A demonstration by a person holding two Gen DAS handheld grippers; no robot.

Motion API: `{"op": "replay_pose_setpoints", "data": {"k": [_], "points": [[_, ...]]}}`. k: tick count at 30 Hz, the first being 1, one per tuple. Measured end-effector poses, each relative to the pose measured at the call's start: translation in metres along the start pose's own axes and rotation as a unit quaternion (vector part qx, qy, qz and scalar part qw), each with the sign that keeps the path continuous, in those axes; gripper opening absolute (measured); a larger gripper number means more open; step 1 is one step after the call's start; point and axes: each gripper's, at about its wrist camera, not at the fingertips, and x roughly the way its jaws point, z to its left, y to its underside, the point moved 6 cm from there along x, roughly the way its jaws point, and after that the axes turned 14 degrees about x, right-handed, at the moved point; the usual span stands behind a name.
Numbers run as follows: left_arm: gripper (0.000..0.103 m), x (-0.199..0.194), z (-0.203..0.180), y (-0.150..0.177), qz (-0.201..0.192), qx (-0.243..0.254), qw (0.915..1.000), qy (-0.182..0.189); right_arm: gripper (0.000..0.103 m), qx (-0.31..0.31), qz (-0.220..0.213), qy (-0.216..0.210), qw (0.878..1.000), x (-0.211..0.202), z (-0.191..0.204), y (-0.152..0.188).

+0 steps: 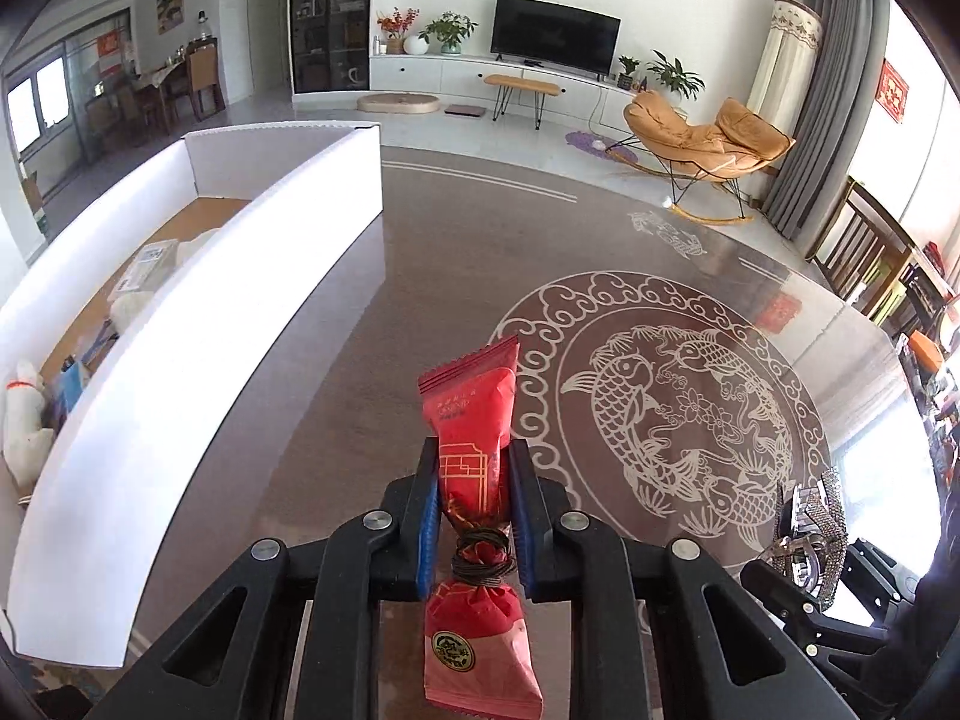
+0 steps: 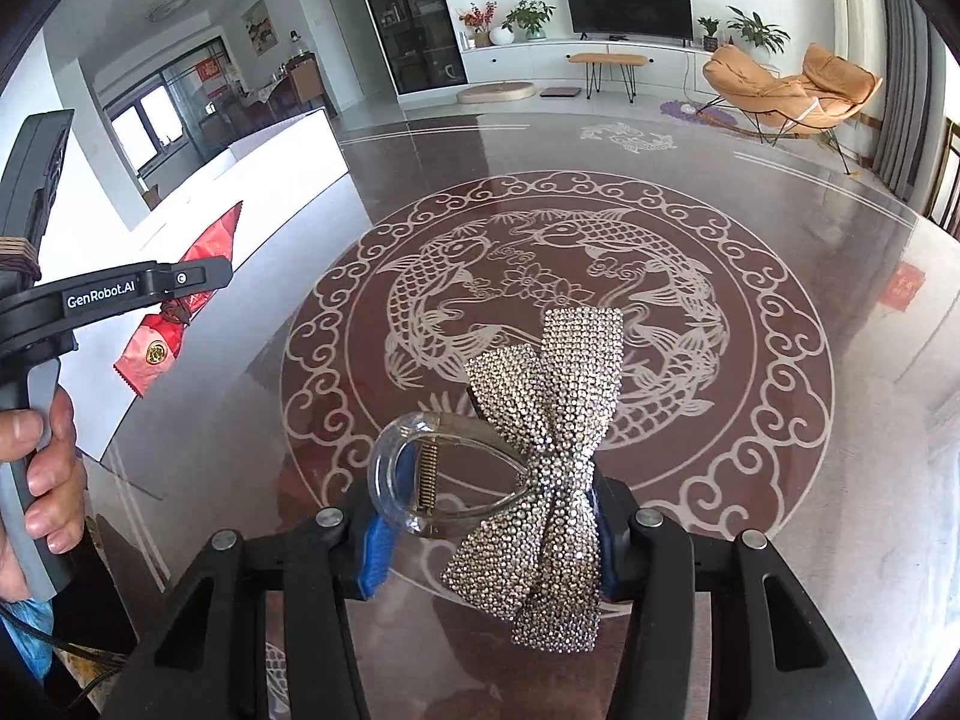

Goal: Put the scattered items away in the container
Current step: 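Carry the red packet and bow clip over the bin with both tools, then open the right tool to drop the clip while the left tool drops the packet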

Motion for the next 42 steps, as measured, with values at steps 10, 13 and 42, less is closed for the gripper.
{"op": "replay_pose_setpoints", "data": {"k": [10,13,42], "points": [[0.02,-0.121,0.194,-0.009,-0.033,-0.088,0.9864,-0.135,0.051,-0.137,-0.029,-0.177,0.974,-0.031,0.272,-0.061],[0.02,-0.142,0.238,-0.011,-0.047,-0.112,0.9806,-0.154,0.051,-0.183,-0.04,-0.2,0.962,-0.034,0.353,-0.076],[0.08,-0.034,0.316,-0.009,0.043,-0.188,0.9552,-0.224,0.067,-0.184,0.058,-0.085,0.978,0.155,0.446,-0.137]]}}
